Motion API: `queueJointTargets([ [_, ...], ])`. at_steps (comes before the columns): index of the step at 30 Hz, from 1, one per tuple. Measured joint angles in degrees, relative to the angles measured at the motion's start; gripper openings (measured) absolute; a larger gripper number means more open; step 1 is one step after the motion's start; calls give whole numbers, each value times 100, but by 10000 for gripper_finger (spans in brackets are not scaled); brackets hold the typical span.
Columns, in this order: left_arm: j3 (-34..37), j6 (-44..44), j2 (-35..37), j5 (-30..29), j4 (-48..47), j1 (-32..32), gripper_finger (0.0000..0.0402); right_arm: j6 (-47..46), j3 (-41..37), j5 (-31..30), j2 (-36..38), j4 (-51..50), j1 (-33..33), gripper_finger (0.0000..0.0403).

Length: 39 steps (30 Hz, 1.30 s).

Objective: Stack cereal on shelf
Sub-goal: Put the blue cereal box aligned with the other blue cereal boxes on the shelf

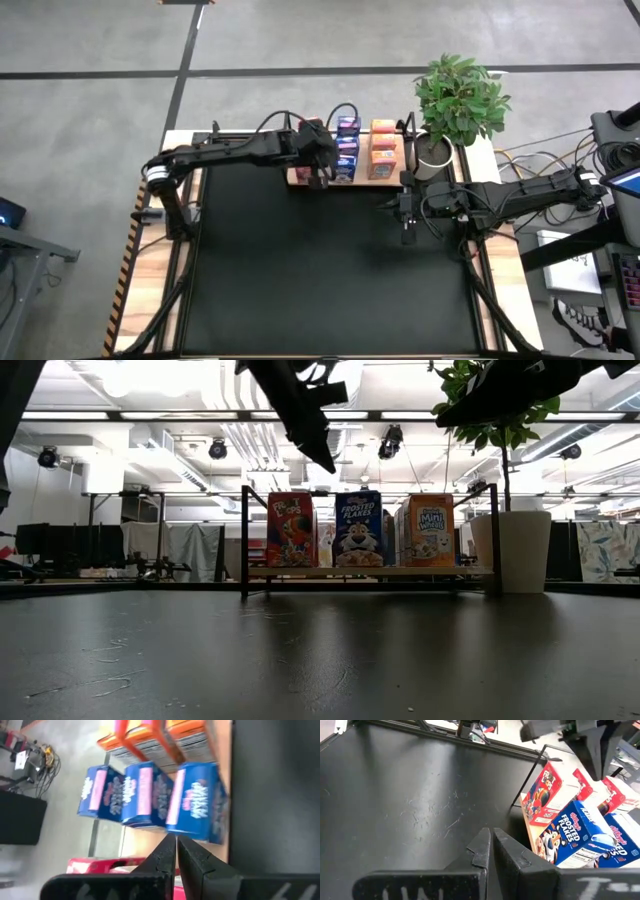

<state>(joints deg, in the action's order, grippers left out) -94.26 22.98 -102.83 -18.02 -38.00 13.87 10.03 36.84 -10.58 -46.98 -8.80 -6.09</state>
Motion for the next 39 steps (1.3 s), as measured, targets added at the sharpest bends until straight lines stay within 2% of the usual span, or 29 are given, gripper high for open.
queueJointTargets([
  [10, 337, -561, -28, 59, 351, 157, 0, 1, 0, 0, 0, -2, 0, 12],
  [19, 341, -649, -369, 56, 398, 158, 0, -1, -2, 0, 0, -48, 0, 13],
  [29, 343, -916, -374, 71, 393, 80, 0, 1, -2, 1, 0, -83, 0, 13],
  [34, 343, -1045, -387, 404, 391, 24, 0, -1, -2, -1, 0, -85, 0, 13],
  [39, 343, -1047, -387, 378, 391, 6, 0, -1, -2, -1, 0, -87, 0, 13],
])
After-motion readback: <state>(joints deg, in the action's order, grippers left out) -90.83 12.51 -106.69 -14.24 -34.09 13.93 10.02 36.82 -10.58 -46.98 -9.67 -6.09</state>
